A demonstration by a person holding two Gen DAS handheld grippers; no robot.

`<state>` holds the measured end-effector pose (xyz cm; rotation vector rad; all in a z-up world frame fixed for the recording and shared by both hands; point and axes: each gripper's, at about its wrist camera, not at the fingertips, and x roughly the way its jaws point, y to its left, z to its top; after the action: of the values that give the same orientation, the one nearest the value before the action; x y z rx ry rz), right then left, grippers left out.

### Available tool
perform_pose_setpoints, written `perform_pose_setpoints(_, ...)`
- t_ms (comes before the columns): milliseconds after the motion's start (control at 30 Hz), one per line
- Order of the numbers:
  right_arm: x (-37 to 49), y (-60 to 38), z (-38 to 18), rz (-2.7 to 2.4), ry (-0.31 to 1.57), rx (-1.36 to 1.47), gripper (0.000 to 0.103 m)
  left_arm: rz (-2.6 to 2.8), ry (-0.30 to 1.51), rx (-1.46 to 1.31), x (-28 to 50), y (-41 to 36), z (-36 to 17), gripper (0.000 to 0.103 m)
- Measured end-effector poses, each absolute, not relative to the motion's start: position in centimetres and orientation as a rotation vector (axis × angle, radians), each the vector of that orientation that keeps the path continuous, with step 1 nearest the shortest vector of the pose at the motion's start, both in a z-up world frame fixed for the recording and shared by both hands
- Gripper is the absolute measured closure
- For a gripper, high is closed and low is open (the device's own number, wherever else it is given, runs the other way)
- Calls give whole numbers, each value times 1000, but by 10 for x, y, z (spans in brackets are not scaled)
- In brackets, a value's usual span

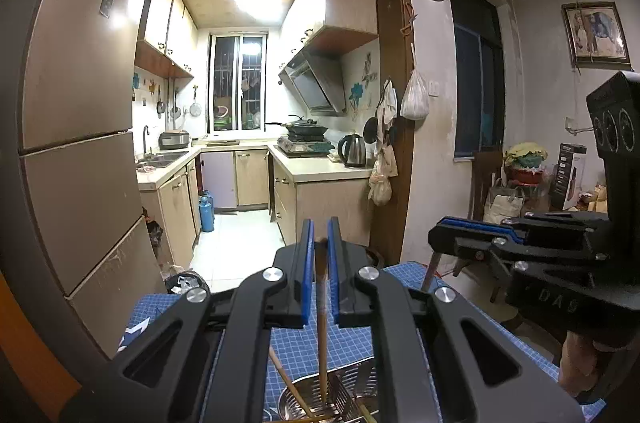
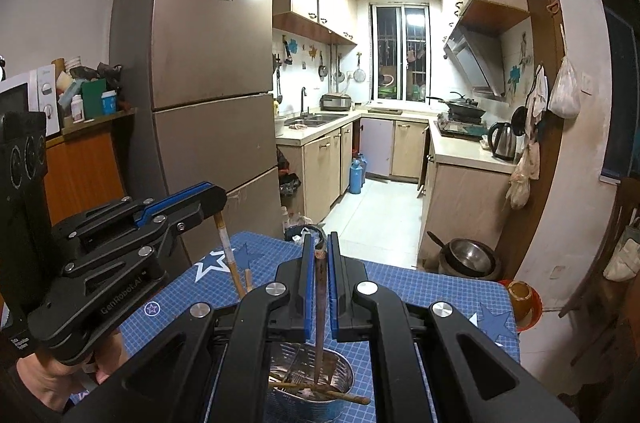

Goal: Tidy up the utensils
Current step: 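Lower the left gripper's chopstick into the teal holder while the right gripper inserts its chopstick, then open the left gripper to release its chopstick while the right gripper releases its chopstick, then move the left gripper to a chopstick end while the right gripper approaches another chopstick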

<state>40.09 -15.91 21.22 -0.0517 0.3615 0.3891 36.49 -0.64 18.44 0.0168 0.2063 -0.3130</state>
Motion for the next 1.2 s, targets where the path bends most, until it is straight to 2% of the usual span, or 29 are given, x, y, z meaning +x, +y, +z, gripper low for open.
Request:
perform_pose_setpoints(33,401,-159,211,390,362,-52,96,-312,213,15,366,-6,184,97)
perform_pose_setpoints(100,402,-158,210,392,365,-52,95,-307,218,13,367,-5,181,85)
perform_pose_setpoints(133,402,-158,209,389,365,-54,95,-304,215,9,367,-5,181,71)
perform_pose_setpoints(167,401,-158,209,388,362,-54,93,-304,210,5,366,-4,181,64)
perform_pose_setpoints(233,400,-159,209,384,358,-49,86,-299,210,3,365,-4,180,64)
perform_pose_setpoints(367,385,-163,214,366,325,-53,83,-291,202,-2,356,-2,183,64)
perform_pose_setpoints(500,329,-174,226,363,219,-65,73,-285,153,0,319,5,193,64)
perform_pose_setpoints(600,258,-188,223,377,124,-65,69,-288,82,27,262,13,198,52)
perform_pose_setpoints(667,210,-197,207,383,77,-69,67,-285,39,58,220,21,193,43)
perform_pose_setpoints(833,114,-204,116,400,116,-73,67,-290,76,90,138,45,142,41)
perform_pose_setpoints(900,98,-200,74,404,192,-59,68,-292,146,91,125,49,108,41)
perform_pose_setpoints(1000,82,-192,15,418,324,-28,81,-306,296,74,118,48,50,41)
perform_pose_setpoints(1100,76,-177,-33,429,445,-11,82,-334,433,55,120,41,0,41)
perform_pose_setpoints(1200,75,-164,-59,414,490,-34,82,-346,513,48,121,33,-35,41)
